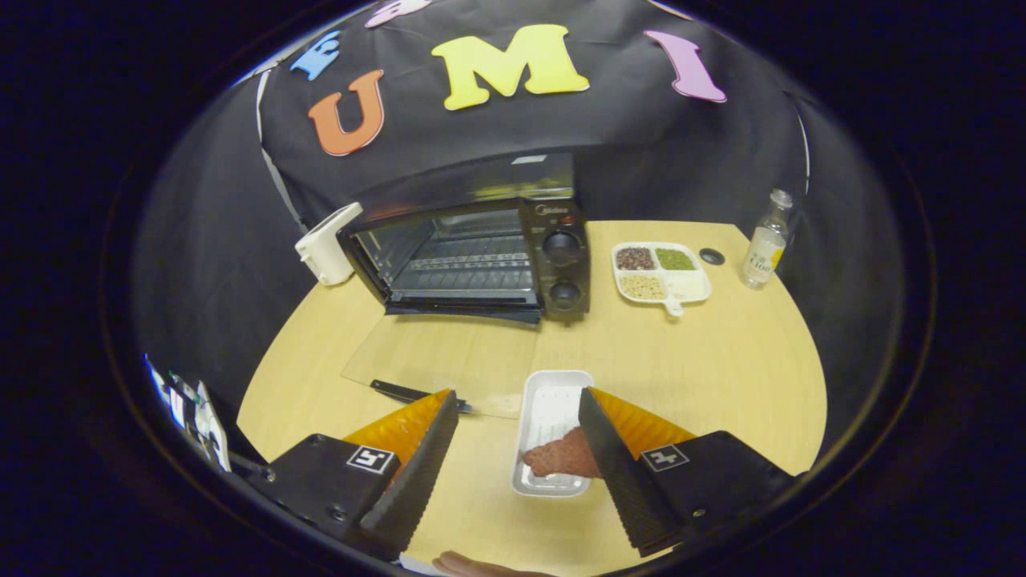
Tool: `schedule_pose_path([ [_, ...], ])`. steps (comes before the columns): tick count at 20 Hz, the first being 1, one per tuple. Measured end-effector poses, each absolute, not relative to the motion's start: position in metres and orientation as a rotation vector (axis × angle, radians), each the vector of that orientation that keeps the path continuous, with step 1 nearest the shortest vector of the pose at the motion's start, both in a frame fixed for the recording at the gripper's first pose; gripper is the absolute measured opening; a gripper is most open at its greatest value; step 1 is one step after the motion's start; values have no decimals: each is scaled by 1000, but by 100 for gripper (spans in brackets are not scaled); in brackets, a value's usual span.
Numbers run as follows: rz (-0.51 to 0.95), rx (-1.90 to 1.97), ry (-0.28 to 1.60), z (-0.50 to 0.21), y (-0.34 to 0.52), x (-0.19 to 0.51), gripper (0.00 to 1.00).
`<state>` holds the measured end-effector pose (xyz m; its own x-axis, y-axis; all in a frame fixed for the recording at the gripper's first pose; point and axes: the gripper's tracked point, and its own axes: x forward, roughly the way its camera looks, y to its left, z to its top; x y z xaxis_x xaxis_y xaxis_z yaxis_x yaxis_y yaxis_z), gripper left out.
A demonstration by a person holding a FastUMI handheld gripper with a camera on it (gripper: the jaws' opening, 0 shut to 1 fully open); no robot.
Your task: Open the toaster oven, put the food inside, and close the toaster oven door.
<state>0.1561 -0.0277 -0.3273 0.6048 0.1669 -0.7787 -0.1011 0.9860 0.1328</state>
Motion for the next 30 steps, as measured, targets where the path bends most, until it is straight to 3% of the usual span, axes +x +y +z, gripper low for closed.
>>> schedule_pose_path([
  [12,322,235,1098,-340,-99,125,92],
  [18,381,393,1192,-372,-105,128,79],
  [20,392,449,1219,-381,-100,128,72],
  [22,416,484,1240,-387,-95,124,59],
  [25,394,511,1244,-388,-98,121,23],
  [27,406,505,1230,-381,-94,116,14],
  [30,403,452,1176,-362,-90,108,10],
])
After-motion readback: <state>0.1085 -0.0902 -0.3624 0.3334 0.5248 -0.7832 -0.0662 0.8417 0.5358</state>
